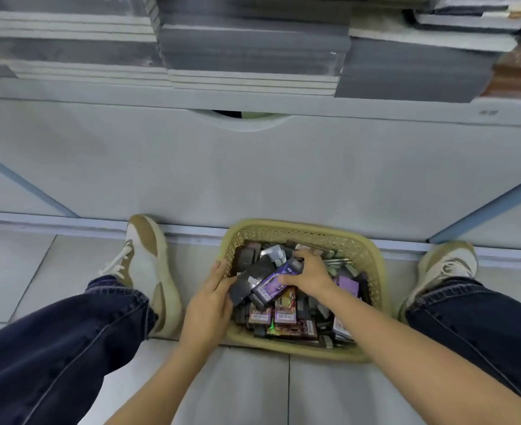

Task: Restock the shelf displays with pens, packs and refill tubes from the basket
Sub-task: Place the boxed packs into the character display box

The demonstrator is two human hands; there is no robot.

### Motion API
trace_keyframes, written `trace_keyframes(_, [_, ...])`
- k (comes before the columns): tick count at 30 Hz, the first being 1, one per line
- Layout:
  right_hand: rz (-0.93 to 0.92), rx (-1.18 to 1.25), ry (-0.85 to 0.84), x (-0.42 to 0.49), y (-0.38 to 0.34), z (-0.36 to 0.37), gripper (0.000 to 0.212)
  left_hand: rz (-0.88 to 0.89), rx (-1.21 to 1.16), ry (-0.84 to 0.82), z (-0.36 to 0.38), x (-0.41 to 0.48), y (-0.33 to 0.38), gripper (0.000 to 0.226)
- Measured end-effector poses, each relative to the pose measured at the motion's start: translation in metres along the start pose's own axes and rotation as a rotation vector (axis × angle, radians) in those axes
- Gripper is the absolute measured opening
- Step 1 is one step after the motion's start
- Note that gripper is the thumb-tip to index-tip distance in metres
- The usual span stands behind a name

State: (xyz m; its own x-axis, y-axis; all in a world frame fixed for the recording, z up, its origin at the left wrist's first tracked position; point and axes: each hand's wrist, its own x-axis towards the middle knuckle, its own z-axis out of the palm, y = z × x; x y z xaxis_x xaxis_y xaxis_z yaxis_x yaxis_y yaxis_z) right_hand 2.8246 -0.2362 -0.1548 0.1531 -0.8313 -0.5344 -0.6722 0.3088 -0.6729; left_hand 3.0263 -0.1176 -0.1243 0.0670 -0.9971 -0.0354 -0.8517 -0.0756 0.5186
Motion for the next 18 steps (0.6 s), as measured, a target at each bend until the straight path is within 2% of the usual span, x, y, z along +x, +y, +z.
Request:
trace_keyframes(3, [0.116, 0.266, -0.056, -0.003, 0.0, -0.005, 0.072, -0.015, -0.032, 0.002, -0.002, 0.0, 0.003, 0.038])
trace_keyframes(6, [0.163, 0.403, -0.134, -0.008, -0.002, -0.02, 0.071, -0.042, -0.055, -0.002, -0.009, 0.006, 0.009, 0.034])
trace_keyframes(9, [0.093, 0.499, -0.097, -0.016, -0.011, -0.046, 0.051, 0.004, -0.099, 0.053, -0.014, 0.014, 0.02, 0.028])
trace_keyframes(11, [0.016, 0.505, -0.121, -0.023, -0.02, -0.06, 0.046, -0.019, -0.261, 0.047, -0.016, 0.02, 0.031, 0.026])
trace_keyframes(13, [-0.065, 0.494, -0.246, -0.032, -0.033, -0.068, 0.038, -0.158, -0.544, -0.076, -0.019, 0.026, 0.045, 0.027])
trace_keyframes(15, [-0.142, 0.441, -0.389, -0.043, -0.048, -0.066, 0.036, -0.304, -0.83, -0.28, -0.021, 0.032, 0.056, 0.042])
trace_keyframes(17, [-0.206, 0.388, -0.474, -0.051, -0.06, -0.056, 0.035, -0.387, -0.954, -0.496, -0.024, 0.032, 0.06, 0.052])
trace_keyframes(18, [-0.229, 0.378, -0.484, -0.053, -0.064, -0.05, 0.035, -0.401, -1.01, -0.57, -0.024, 0.03, 0.06, 0.045])
